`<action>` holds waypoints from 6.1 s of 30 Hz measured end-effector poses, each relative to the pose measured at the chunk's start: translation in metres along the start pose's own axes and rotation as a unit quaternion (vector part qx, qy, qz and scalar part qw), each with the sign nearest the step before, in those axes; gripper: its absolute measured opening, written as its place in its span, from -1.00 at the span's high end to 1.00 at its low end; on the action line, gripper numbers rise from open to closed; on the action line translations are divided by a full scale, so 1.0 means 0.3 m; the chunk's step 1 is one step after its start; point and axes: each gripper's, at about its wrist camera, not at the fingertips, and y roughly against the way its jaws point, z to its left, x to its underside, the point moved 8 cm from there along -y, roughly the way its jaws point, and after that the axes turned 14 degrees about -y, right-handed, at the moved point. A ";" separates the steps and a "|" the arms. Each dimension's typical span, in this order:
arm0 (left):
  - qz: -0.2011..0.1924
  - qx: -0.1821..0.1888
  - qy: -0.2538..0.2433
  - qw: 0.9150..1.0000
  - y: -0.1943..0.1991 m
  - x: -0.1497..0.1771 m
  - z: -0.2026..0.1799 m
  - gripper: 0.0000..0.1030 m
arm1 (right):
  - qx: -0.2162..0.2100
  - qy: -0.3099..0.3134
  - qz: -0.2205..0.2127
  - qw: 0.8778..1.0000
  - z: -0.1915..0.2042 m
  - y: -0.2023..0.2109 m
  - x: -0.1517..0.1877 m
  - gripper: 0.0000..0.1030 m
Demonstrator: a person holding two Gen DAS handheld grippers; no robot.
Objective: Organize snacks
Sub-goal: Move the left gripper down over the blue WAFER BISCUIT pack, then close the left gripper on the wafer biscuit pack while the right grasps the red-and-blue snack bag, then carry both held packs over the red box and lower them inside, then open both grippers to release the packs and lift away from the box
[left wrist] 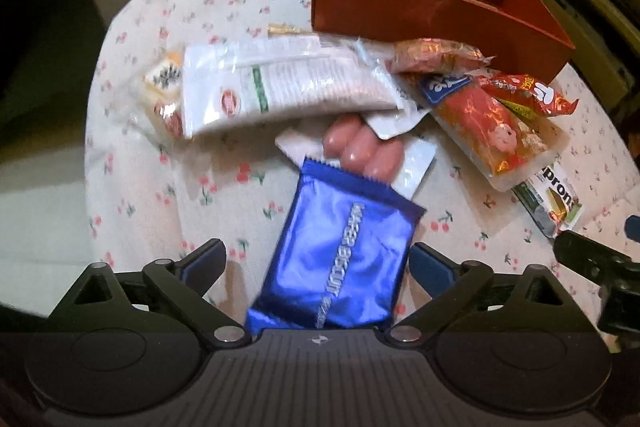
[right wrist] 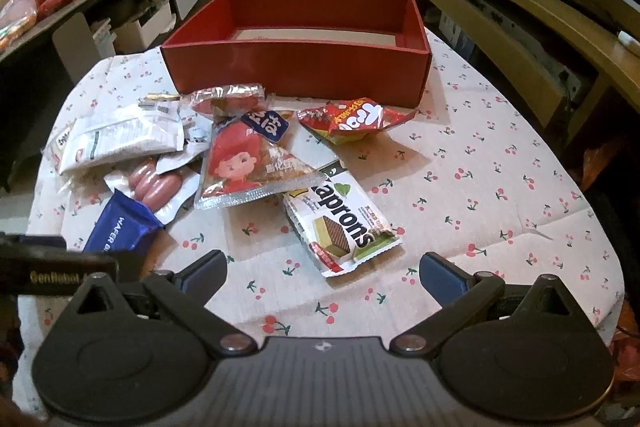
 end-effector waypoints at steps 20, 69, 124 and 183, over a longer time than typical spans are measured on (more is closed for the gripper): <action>0.010 0.020 -0.047 0.999 -0.005 0.007 -0.068 -0.45 | -0.035 0.115 0.023 0.992 0.144 -0.122 -0.230 -1.00; 0.028 0.027 -0.100 0.994 -0.057 0.003 -0.047 -0.91 | -0.096 0.213 0.146 0.961 0.199 -0.183 -0.025 -0.06; -0.018 0.133 -0.052 0.990 0.067 -0.098 -0.050 -0.37 | -0.120 0.127 0.116 0.978 0.153 -0.083 -0.090 -0.07; -0.069 0.012 -0.077 0.995 -0.208 -0.757 -0.009 -0.75 | -0.033 0.033 0.023 0.999 0.086 -0.461 -0.762 0.20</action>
